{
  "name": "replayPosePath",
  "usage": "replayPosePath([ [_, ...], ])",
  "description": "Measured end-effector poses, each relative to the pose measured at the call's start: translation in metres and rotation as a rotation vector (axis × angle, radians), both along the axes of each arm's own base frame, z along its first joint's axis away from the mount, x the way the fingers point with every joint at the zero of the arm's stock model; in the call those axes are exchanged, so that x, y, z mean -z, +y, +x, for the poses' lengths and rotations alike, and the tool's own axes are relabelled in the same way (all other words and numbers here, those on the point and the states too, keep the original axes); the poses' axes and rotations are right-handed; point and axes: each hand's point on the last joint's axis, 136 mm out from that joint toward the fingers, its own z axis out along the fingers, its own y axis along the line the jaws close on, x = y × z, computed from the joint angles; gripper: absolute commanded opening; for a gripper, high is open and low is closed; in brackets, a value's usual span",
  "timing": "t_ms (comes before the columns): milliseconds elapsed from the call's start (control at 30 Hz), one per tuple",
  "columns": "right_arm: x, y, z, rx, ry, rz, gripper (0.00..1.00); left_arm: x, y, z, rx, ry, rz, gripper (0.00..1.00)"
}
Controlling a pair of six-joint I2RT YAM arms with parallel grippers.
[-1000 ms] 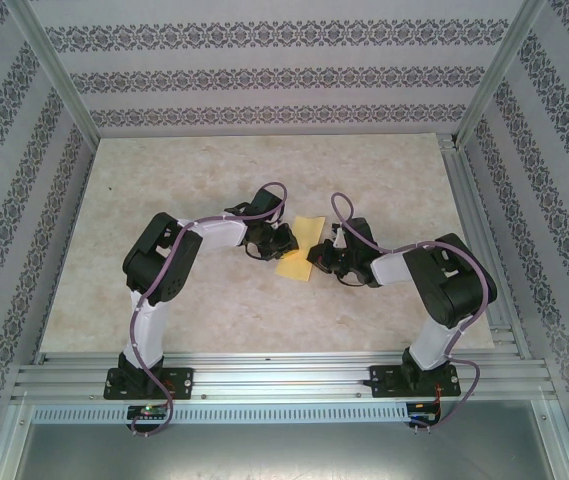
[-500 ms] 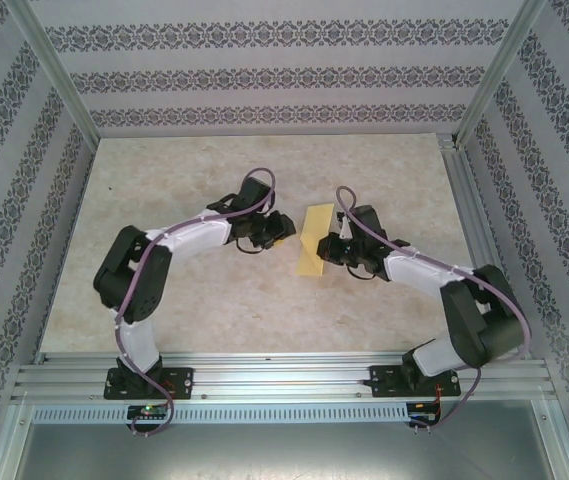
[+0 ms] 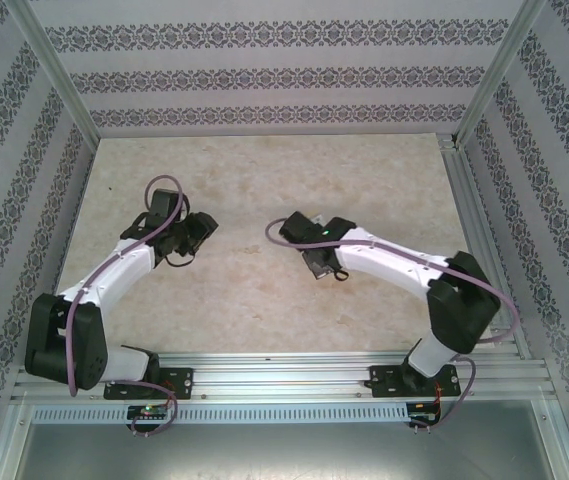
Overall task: Fold a paper plane with a square sheet of paper (pick it up from the middle)
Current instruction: Turn over the paper at the center of the table.
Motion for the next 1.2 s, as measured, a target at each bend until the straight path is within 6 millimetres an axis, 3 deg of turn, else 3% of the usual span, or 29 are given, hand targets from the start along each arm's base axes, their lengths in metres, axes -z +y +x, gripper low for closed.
replayPosePath([
  [100, 0.018, 0.018, -0.012, -0.054, 0.047, -0.103, 0.02, 0.002, 0.025, -0.007, -0.065, 0.009, -0.009, 0.47],
  [200, 0.034, 0.044, -0.018, -0.081, 0.073, -0.132, 0.09, -0.004, 0.038, -0.009, -0.098, 0.001, -0.026, 0.47],
  [267, 0.046, 0.062, -0.025, -0.096, 0.099, -0.124, 0.23, -0.009, 0.040, -0.010, -0.100, -0.012, -0.037, 0.47],
  [433, 0.060, 0.100, -0.046, -0.103, 0.174, -0.014, 0.41, -0.015, 0.036, -0.012, -0.070, -0.026, -0.061, 0.47],
  [567, 0.042, 0.119, -0.052, -0.097, 0.168, 0.163, 0.49, -0.017, 0.028, -0.014, -0.037, -0.024, -0.091, 0.47],
  [667, 0.009, 0.109, -0.050, -0.051, 0.133, 0.364, 0.49, -0.014, 0.019, -0.018, -0.003, -0.017, -0.109, 0.45],
  [733, -0.008, 0.088, -0.042, 0.020, 0.098, 0.493, 0.48, -0.011, 0.002, -0.024, 0.052, -0.004, -0.115, 0.39],
  [800, -0.008, 0.060, -0.035, 0.118, 0.073, 0.597, 0.48, -0.006, -0.029, -0.033, 0.153, 0.014, -0.120, 0.35],
  [867, 0.010, 0.028, -0.033, 0.237, 0.074, 0.666, 0.48, 0.001, -0.070, -0.045, 0.287, 0.043, -0.115, 0.29],
  [967, 0.044, -0.007, -0.047, 0.372, 0.127, 0.712, 0.48, 0.009, -0.130, -0.063, 0.466, 0.073, -0.115, 0.26],
  [1067, 0.059, -0.021, -0.058, 0.453, 0.169, 0.774, 0.49, 0.016, -0.172, -0.073, 0.576, 0.091, -0.117, 0.24],
  [1200, 0.060, -0.021, -0.058, 0.500, 0.185, 0.869, 0.49, 0.031, -0.205, -0.073, 0.644, 0.116, -0.108, 0.21],
])
